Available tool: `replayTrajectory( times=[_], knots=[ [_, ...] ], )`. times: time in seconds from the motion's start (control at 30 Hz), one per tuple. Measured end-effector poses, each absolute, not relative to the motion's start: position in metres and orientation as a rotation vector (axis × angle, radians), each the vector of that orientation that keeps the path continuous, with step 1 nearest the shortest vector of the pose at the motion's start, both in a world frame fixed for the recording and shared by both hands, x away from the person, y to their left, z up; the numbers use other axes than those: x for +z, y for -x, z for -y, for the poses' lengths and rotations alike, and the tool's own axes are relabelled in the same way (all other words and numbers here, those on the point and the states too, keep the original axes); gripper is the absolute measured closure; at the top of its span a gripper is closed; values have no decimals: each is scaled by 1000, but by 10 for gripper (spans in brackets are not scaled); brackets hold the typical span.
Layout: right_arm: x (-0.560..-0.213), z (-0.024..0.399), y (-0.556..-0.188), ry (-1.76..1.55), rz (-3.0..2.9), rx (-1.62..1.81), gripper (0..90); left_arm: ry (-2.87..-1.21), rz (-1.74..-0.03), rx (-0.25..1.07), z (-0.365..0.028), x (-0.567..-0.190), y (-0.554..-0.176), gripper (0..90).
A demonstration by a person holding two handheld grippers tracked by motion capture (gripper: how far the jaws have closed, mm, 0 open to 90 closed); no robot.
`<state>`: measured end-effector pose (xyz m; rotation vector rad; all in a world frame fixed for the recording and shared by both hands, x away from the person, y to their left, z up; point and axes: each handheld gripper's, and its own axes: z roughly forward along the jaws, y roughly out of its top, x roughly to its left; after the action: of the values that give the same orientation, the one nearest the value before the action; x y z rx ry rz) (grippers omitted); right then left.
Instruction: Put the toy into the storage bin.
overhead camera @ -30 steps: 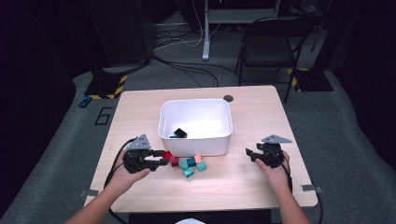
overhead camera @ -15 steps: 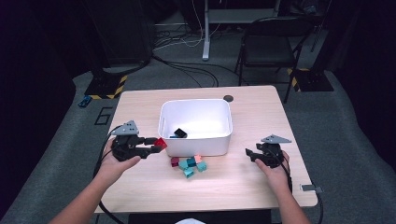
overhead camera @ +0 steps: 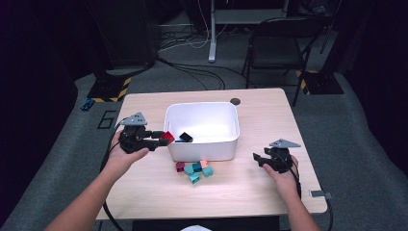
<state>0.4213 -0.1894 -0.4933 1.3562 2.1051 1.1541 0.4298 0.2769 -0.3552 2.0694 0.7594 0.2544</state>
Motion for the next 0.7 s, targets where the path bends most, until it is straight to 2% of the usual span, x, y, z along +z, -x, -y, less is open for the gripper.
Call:
replayTrajectory(
  times=[0.7],
  knots=[
    [-494,189,-421,-1361,-2111,1155,418,-2084,-816,269,-249,-377,-465,588]
  ],
)
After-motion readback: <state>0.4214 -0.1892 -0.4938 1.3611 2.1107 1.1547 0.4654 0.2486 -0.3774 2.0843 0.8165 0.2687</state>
